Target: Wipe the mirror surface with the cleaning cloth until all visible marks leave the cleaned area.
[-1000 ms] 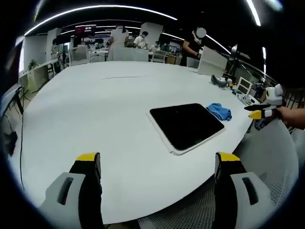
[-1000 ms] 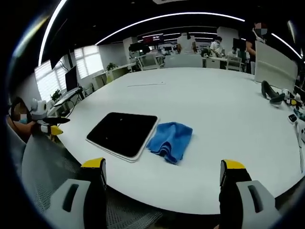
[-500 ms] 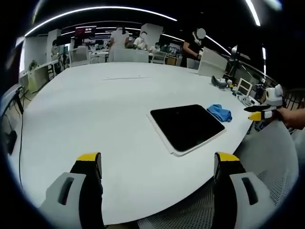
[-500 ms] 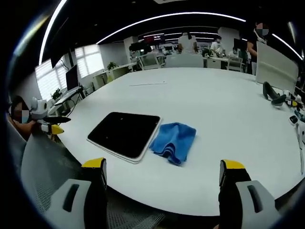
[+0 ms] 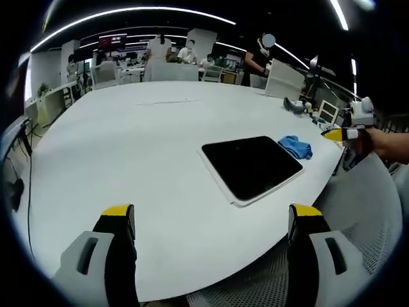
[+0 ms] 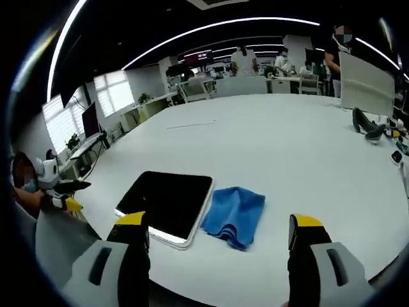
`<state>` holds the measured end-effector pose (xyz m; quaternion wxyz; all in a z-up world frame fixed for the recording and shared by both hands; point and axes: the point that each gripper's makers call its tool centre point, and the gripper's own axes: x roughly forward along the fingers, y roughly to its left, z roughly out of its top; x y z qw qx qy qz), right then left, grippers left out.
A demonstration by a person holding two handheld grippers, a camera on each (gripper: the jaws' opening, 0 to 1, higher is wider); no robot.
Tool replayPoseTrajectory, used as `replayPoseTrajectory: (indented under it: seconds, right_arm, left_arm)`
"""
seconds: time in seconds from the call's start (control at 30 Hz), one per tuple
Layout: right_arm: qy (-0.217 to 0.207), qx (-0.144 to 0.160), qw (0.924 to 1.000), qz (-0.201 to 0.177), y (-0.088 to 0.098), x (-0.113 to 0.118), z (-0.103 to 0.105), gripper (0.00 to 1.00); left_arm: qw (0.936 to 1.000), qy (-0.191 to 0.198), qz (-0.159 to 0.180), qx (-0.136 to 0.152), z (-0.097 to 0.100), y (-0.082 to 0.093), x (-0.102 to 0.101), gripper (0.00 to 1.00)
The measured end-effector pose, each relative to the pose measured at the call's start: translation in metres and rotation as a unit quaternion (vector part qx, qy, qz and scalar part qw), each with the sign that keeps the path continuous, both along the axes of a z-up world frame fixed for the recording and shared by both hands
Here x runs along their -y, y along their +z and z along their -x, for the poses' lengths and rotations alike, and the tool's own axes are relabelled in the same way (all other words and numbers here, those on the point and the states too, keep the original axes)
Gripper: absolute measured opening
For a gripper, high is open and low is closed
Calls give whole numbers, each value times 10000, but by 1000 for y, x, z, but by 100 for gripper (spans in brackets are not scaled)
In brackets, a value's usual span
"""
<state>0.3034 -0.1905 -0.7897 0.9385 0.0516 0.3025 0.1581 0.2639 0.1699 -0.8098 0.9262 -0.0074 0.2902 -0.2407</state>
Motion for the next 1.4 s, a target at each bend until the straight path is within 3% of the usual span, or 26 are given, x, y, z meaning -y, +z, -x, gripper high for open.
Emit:
replayPoseTrajectory:
  seconds: [0.13,0.27,0.37,0.5,0.63,0.7,0.9,0.97,1.0,1.03,1.13,1.2,1.23,1.4]
  right_arm:
    - [-85,-66,9998,172,-4,-1,-20,73]
    - [-243,-414,9974,533,-27,4,-30,52]
    - [-419,-740,9962,188,-43,-1,-31,39]
    - [-348,-879,9949,343,-56,-7,-40,35]
    - [-263,-1044,9928,524,-63,-13,-44,23]
    - [-223,-1060,9910,789,-66,-11,-45,21]
    - [-462,-1206,9874,915,-79,-5,-47,18]
    - [-481,-1319,9848,1028,-88,-4,-45,12]
    - [-405,-1083,9813,1541,-85,5,-49,8]
    - [-279,-1072,9806,1619,-83,0,-47,6]
    - [-206,-1112,9802,1626,-86,-3,-48,3]
    - [-298,-1191,9809,1508,-85,-2,-48,3]
    - [-432,-1281,9818,1331,-85,-2,-47,3]
    - [-456,-1391,9806,1301,-84,0,-48,1]
  left_arm:
    - [10000,-6,-17,-62,0,-3,0,99]
    - [10000,52,-16,-69,0,-4,-1,99]
    - [9999,103,12,-94,0,-4,-3,99]
    - [9998,180,39,-120,0,-5,-5,99]
    - [9998,169,31,-127,0,-6,-5,99]
    - [9998,172,34,-125,-1,-6,-5,99]
    - [9998,154,10,-119,-1,-6,-6,99]
    - [9998,168,12,-105,-1,-6,-6,99]
    - [9998,169,0,-97,-1,-6,-6,99]
    - [9998,171,-28,-83,-2,-6,-6,99]
    - [9995,279,-161,-7,-3,-4,-12,99]
    - [9995,250,-12,-175,1,-4,-10,99]
    - [9994,320,9,-109,-1,0,-13,99]
    - [9990,424,167,37,-8,15,-10,99]
